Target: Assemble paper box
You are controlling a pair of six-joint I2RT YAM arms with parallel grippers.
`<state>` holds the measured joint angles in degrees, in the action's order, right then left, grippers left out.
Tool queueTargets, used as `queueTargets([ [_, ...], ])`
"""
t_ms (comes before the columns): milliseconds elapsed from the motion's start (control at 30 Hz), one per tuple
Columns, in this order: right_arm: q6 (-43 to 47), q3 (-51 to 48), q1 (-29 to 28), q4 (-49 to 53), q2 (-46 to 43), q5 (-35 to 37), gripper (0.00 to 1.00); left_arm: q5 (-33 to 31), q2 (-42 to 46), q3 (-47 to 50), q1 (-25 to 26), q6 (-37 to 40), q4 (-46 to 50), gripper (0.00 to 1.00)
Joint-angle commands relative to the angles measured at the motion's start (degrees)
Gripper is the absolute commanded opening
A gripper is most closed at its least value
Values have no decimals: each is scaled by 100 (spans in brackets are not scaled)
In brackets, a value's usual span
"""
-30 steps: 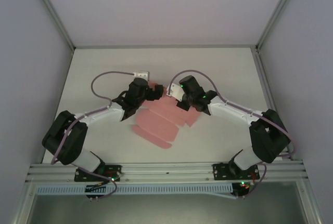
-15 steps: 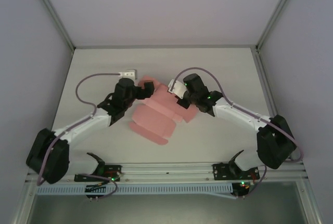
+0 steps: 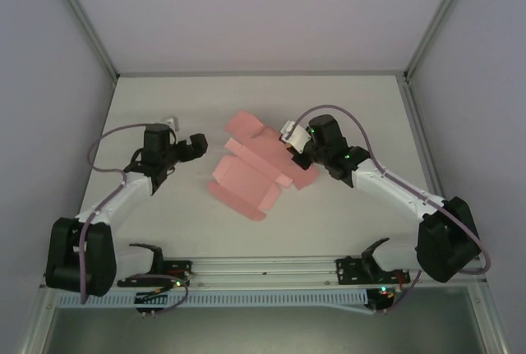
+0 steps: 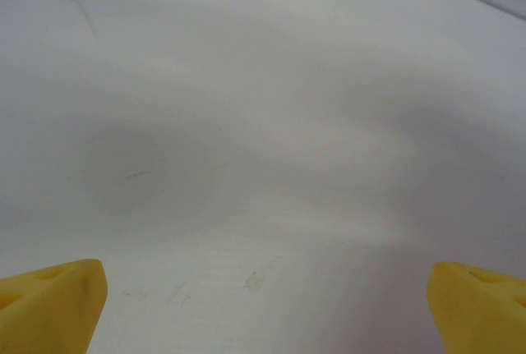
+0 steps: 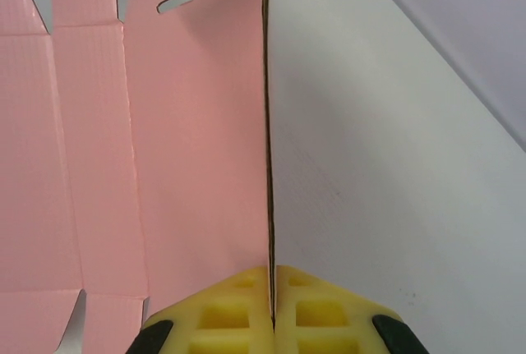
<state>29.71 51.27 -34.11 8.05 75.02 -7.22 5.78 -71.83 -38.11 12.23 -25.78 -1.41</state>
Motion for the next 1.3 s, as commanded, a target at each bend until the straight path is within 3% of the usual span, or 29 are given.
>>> queueTargets([
  [0, -131, -81, 40, -225, -137, -281, 0, 1509, -420, 9, -35, 156, -851, 100],
  [167, -231, -65, 66, -284, -115, -250, 0, 3033, -997, -83, -7, 432, -1547, 100],
  [267, -261, -55, 89, -326, -117, -253, 0, 3406, -1070, -21, 114, 687, -1652, 100],
  [533, -213, -31, 89, -280, -36, -556, 0, 3404, -1402, -172, 640, 976, -1745, 100],
  [700, -192, -10, 87, -286, -3, -753, 0, 2654, -1705, -455, 1013, 1014, -1618, 100],
  [900, -126, 41, 69, -216, 75, -900, 0, 189, -2008, -749, 1553, 1001, -912, 100],
  [1067, -25, 116, 27, -81, 201, -504, 0, 258, -1906, -574, 1590, 885, -854, 100],
  [1267, 374, 373, -67, 299, 460, 665, 0, 564, -1103, -296, 1585, 679, -448, 100],
])
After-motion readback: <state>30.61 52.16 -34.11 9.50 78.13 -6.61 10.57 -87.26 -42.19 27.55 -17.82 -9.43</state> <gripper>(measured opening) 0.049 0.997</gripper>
